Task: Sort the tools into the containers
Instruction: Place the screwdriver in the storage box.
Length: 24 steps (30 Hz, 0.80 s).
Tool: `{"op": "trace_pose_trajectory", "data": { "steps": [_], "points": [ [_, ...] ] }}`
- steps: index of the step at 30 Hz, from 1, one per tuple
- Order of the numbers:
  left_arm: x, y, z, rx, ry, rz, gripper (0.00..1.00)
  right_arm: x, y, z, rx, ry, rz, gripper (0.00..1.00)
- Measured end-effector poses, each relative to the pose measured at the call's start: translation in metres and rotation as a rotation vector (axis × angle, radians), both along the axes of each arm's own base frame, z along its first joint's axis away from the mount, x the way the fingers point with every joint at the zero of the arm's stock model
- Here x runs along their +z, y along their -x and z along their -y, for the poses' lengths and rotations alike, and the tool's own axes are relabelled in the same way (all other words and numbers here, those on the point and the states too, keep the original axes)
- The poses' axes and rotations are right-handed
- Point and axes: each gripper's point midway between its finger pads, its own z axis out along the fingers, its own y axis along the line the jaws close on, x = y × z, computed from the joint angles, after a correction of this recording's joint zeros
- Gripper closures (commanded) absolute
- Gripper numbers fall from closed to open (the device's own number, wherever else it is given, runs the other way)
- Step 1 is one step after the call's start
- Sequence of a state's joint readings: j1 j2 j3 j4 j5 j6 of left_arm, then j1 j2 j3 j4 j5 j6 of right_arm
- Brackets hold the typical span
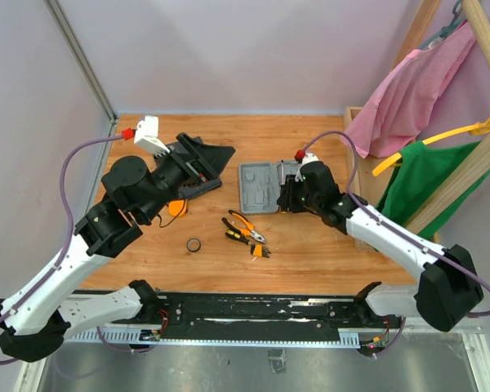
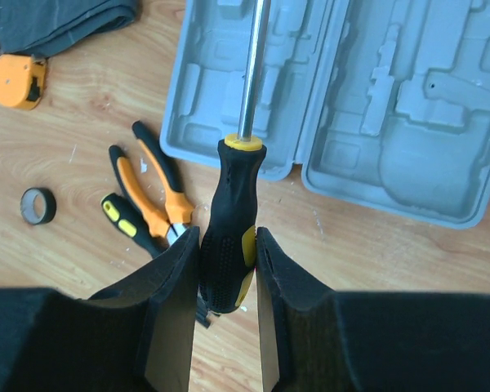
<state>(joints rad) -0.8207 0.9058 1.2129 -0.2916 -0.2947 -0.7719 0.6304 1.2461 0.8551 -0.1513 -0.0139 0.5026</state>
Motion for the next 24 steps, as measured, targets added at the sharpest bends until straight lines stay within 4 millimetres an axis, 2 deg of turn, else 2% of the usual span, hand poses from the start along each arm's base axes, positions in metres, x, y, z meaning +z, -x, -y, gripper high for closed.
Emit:
{"op": "trace_pose_trajectory", "data": {
  "steps": [4, 8, 11, 16, 24],
  "points": [
    [0.021, 0.004, -0.004, -0.001, 0.052, 0.019, 0.01, -0.005, -0.015, -0.004, -0.002, 0.038, -0.034, 0.99],
    [0.030, 0.010, -0.008, -0.003, 0.089, 0.027, 0.01, -0.012, -0.032, -0.010, 0.001, 0.071, -0.054, 0.99],
    [0.035, 0.012, -0.011, -0.004, 0.110, 0.038, 0.01, -0.024, -0.043, -0.015, 0.006, 0.102, -0.081, 0.99],
    [0.040, 0.014, -0.012, -0.008, 0.126, 0.045, 0.01, -0.046, -0.057, -0.024, 0.023, 0.145, -0.127, 0.99],
    [0.040, 0.014, -0.011, -0.014, 0.130, 0.043, 0.01, -0.067, -0.073, -0.035, 0.036, 0.190, -0.176, 0.99]
  ]
}}
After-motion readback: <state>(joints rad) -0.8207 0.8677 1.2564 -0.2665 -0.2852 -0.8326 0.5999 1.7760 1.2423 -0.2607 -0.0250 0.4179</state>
